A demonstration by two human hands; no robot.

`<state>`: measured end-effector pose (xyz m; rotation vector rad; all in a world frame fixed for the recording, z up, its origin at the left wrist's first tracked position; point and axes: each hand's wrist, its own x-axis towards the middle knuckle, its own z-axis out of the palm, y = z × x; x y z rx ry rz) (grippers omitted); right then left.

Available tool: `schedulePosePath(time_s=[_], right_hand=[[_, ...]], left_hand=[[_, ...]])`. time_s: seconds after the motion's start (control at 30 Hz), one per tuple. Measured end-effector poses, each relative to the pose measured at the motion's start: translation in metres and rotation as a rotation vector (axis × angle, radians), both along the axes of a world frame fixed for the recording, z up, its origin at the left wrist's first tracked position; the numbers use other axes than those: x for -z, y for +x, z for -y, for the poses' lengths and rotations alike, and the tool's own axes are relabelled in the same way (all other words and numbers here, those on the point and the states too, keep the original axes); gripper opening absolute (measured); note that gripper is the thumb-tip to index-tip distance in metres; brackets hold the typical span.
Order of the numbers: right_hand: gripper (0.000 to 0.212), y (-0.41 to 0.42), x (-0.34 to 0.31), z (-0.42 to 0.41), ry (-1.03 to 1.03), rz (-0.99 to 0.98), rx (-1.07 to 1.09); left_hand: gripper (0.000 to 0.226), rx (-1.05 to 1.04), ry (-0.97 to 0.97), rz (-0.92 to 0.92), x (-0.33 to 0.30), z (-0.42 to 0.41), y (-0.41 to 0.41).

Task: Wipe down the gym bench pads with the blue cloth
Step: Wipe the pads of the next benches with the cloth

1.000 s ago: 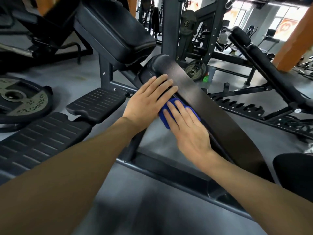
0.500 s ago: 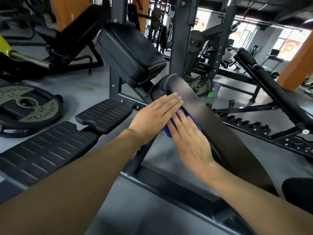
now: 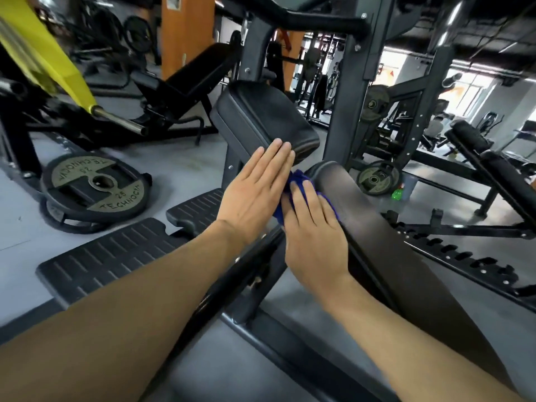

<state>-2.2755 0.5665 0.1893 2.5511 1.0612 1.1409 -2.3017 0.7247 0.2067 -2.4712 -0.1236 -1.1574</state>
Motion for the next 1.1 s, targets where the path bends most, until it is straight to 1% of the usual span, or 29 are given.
schedulePosePath(time_s=[0.07,0.13,0.2,0.23,0.33,0.43,0.53,0.67,0.73,0.83,0.97,1.03,1.1], right_hand=[[0.065,-0.001,0.009,0.015,-0.036,0.003,0.009],[0.075,-0.006,0.025,0.048,-0.078,-0.007,0.004],[0.083,-0.012,0.038,0.075,-0.108,-0.016,0.022],[0.083,-0.012,0.039,0.079,-0.110,-0.010,0.026],[0.069,-0.006,0.020,0.042,-0.090,0.006,-0.006],[0.054,-0.001,-0.013,-0.017,0.029,-0.038,-0.024],[0.051,0.004,-0.015,-0.024,0.049,-0.048,-0.031],[0.057,0.008,0.009,0.015,-0.044,-0.020,-0.107],[0.058,0.013,0.005,0.010,-0.038,0.013,-0.154],[0.059,0.027,-0.022,-0.034,0.005,0.105,-0.228],[0.065,0.043,-0.062,-0.095,-0.162,0.132,-0.294],[0.067,0.045,-0.078,-0.120,-0.185,0.148,-0.293],[0.070,0.042,-0.086,-0.133,-0.193,0.170,-0.268]], left_hand=[[0.079,-0.033,-0.022,-0.037,-0.006,-0.008,-0.001],[0.083,-0.028,-0.052,-0.079,-0.008,-0.015,-0.005],[0.080,-0.016,-0.059,-0.118,-0.008,-0.017,-0.009],[0.079,-0.015,-0.051,-0.138,-0.009,-0.018,-0.010],[0.078,0.020,-0.054,-0.179,-0.009,-0.024,-0.010],[0.077,0.024,-0.045,-0.196,-0.011,-0.030,-0.009],[0.082,0.001,-0.067,-0.230,-0.014,-0.032,-0.015],[0.086,0.053,-0.238,-0.162,-0.008,-0.048,-0.020],[0.092,0.056,-0.352,-0.147,-0.007,-0.061,-0.018],[0.105,0.084,-0.511,-0.088,-0.012,-0.078,-0.010],[0.107,0.296,-0.773,-0.048,-0.016,-0.084,0.000],[0.107,0.308,-0.858,0.001,-0.014,-0.087,0.003],[0.108,0.296,-0.884,0.007,-0.010,-0.093,0.006]])
